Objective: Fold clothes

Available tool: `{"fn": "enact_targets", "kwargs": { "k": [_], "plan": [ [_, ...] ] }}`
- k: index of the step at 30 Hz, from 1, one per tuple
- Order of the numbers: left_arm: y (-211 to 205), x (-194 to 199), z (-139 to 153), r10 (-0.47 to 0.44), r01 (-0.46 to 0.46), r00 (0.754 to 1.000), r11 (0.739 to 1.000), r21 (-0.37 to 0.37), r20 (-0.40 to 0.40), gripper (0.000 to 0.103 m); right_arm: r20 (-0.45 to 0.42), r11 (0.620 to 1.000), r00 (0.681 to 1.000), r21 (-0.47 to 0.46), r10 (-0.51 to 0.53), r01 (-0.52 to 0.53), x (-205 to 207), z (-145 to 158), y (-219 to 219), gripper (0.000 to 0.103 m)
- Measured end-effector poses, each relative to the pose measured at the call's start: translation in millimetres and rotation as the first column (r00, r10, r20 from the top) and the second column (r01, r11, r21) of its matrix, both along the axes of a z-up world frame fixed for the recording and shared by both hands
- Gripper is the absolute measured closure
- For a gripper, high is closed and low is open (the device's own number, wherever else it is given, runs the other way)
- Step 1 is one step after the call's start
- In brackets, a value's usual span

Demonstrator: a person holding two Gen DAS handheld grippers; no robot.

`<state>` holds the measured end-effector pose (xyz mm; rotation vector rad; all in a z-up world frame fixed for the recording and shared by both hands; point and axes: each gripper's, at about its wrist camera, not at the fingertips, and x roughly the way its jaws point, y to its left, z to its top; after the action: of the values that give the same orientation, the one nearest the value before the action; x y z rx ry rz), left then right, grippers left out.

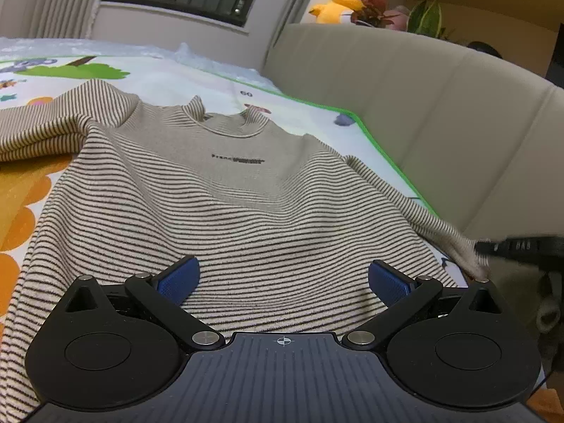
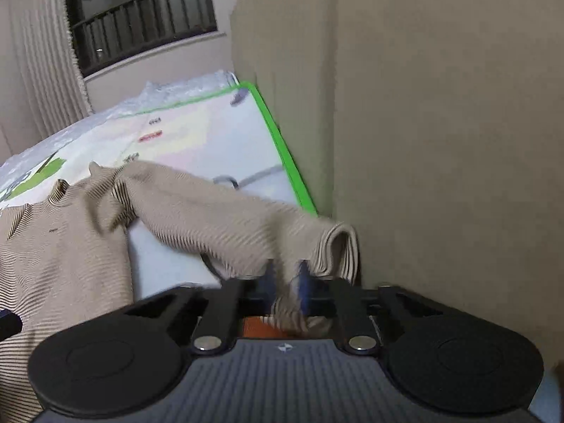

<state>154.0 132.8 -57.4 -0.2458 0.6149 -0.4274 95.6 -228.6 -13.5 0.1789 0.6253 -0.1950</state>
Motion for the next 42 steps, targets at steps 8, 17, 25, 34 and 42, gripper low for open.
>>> {"fn": "enact_targets", "kwargs": {
  "k": [8, 17, 25, 34, 42],
  "plan": [
    [3, -2, -1, 0.0, 0.0, 1.0, 1.0, -0.022, 0.006, 0.0, 0.312, 0.982, 0.946, -0.184, 0.087, -0.03, 37, 121, 8, 0.103],
    [2, -2, -1, 0.0, 0.0, 1.0, 1.0, -0.015, 0.013, 0.0, 0.003, 0.999, 0.999, -0.014, 0.044, -0.044, 0, 55, -9, 0.095],
    [0, -2, -1, -0.001, 0.001, 1.0, 1.0, 0.0, 0.014, 0.0, -0.112, 0.986, 0.988, 0.111, -0.11, 0.123, -7, -22, -13, 0.083],
    [-2, 0, 2, 0.0, 0.0, 1.0, 1.0, 0.007, -0.014, 0.0, 0.307, 0.987, 0.946, -0.149, 0.108, -0.064, 50, 112, 15, 0.1],
    [1, -1, 3, -0.014, 0.014, 1.0, 1.0, -0.005, -0.026, 0.0, 0.374, 0.944, 0.879, -0.253, 0.297, -0.211, 87, 165, 68, 0.1]
  ]
}}
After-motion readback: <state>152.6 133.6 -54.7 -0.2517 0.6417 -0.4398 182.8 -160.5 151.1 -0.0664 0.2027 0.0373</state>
